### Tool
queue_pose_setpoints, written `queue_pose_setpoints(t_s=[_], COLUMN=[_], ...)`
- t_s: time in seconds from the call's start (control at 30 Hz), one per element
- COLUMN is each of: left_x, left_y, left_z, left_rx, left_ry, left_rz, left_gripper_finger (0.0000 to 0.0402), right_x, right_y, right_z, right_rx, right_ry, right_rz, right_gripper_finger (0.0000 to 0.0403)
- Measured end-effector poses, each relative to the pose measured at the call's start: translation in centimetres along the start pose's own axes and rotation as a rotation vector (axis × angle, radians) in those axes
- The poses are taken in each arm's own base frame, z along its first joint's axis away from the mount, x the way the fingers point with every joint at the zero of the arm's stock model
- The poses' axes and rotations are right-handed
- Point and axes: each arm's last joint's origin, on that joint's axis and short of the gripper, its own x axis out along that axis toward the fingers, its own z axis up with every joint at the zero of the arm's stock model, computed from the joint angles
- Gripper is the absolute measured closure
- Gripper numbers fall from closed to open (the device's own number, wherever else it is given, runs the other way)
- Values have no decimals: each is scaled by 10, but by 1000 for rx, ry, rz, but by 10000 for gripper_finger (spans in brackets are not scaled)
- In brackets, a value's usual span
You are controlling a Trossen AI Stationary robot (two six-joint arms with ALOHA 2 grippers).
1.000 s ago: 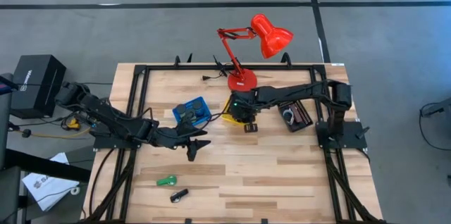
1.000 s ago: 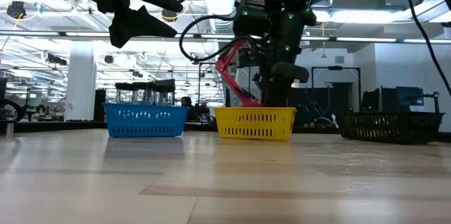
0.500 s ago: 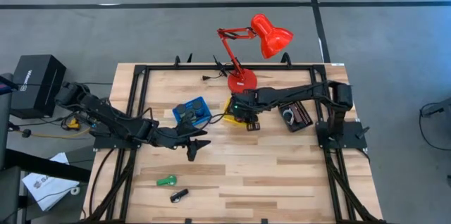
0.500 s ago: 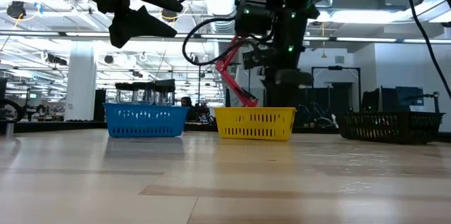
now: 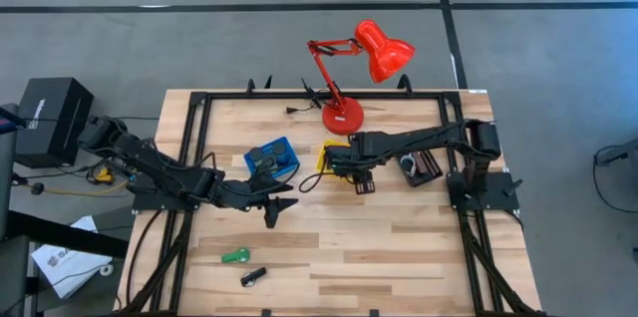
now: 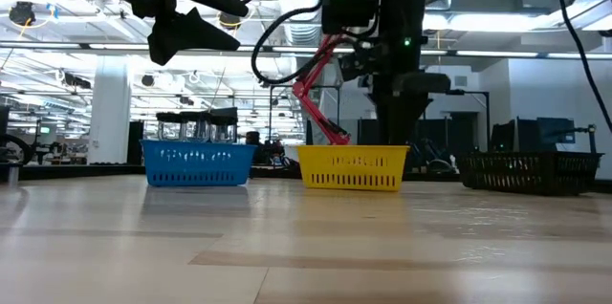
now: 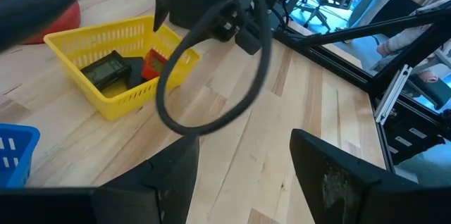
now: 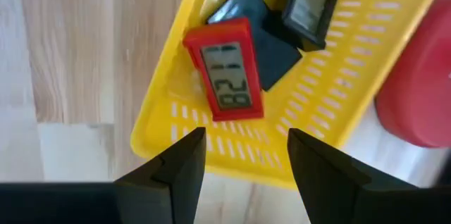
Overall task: Pick & Place Office items
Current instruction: Put the black wrist watch into the black bin
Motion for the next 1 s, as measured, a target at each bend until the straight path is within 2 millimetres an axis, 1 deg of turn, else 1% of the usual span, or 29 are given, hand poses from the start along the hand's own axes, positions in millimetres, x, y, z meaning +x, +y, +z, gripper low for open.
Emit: queue_pose_setpoints(t_s=[0.1,0.27,0.47,0.67,0.83,1.0], left_x=[0,0,0,0,0,0], left_y=[0,0,0,0,0,0], left_z=[0,0,0,0,0,0], left_rx=[0,0,0,0,0,0], left_ry=[0,0,0,0,0,0], left_rz=[0,0,0,0,1,0], left_gripper_finger=[183,183,183,183,183,183], right_x=[-9,-24,-39,-55,-79,-113], right_y=[4,17,32,43,47,56], right_z=[3,6,6,-6,-18,-34], right_rx=[-21,-74,-104,-76,-26,16], right_ry=[6,10,42,118,61,-63], right_rz=[-16,-12,-5,-3,-14,-10], right_gripper_finger=[216,220,223,223,223,223])
